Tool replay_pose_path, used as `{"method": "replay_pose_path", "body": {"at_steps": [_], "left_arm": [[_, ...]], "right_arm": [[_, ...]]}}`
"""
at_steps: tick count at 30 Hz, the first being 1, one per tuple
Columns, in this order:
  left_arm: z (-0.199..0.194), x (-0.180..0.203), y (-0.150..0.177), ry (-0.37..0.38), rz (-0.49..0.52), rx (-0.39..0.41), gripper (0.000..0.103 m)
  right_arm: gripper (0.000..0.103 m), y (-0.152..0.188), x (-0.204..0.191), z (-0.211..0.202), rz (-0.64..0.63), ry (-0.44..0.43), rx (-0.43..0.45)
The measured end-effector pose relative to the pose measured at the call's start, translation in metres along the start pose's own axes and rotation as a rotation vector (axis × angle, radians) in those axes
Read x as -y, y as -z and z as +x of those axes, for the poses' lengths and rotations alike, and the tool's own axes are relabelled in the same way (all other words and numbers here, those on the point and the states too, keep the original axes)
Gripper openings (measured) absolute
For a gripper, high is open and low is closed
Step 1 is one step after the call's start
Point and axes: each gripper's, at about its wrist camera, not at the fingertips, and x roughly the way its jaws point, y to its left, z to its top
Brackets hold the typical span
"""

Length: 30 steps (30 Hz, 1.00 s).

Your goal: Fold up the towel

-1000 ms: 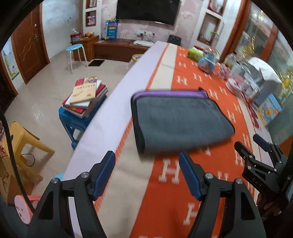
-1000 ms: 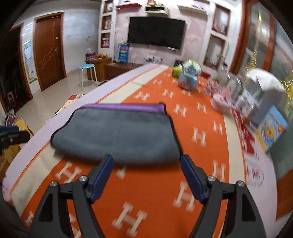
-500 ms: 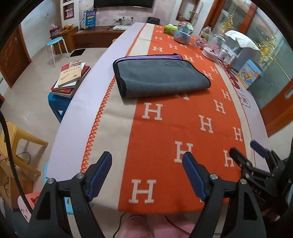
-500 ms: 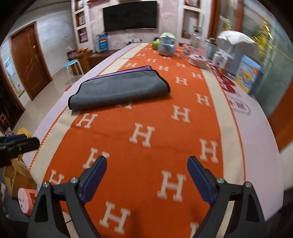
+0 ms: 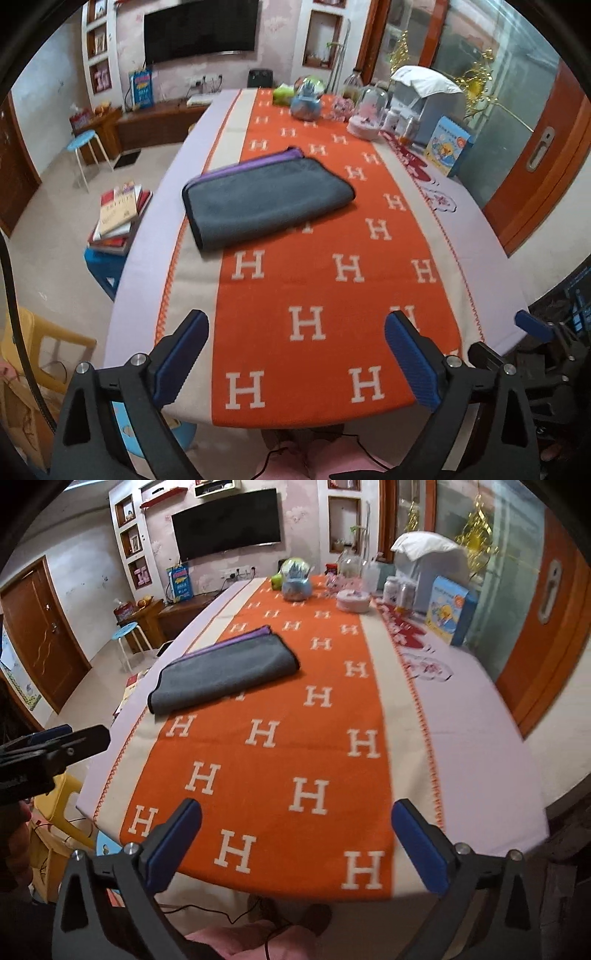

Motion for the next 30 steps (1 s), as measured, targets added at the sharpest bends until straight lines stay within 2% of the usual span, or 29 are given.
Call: {"method": "replay_pose_path", "body": {"at_steps": [3,7,14,25,30], "left_arm": [[-0.014,0.016,-0.008,0.006,0.036,0.023,0.098],[-0.027,0.032,-0.020,0.026,0.055,0.018,0.098],[-0.045,0.043,-0.025,-0.027,0.037,0.050,0.099],[-0.048,0.055,-0.019,-0.099,0.036,0.088,0.099],[-0.051,0.061,-0.020,-0.118,0.047,0.112,0.102]], "right_arm": [[0.103,-0.009,0.005,-0.018,0.001,0.010,0.009],[0.103,-0.023,0.017,-0.033,0.047,0.018,-0.024],[0.103,-0.030,0.024,-0.049,0.098,-0.024,-0.037],[0.103,-0.030,0.022,-0.055,0.073,0.017,0.018],[0.103,-0.030,0.026,-0.049,0.081,0.017,-0.006]]}}
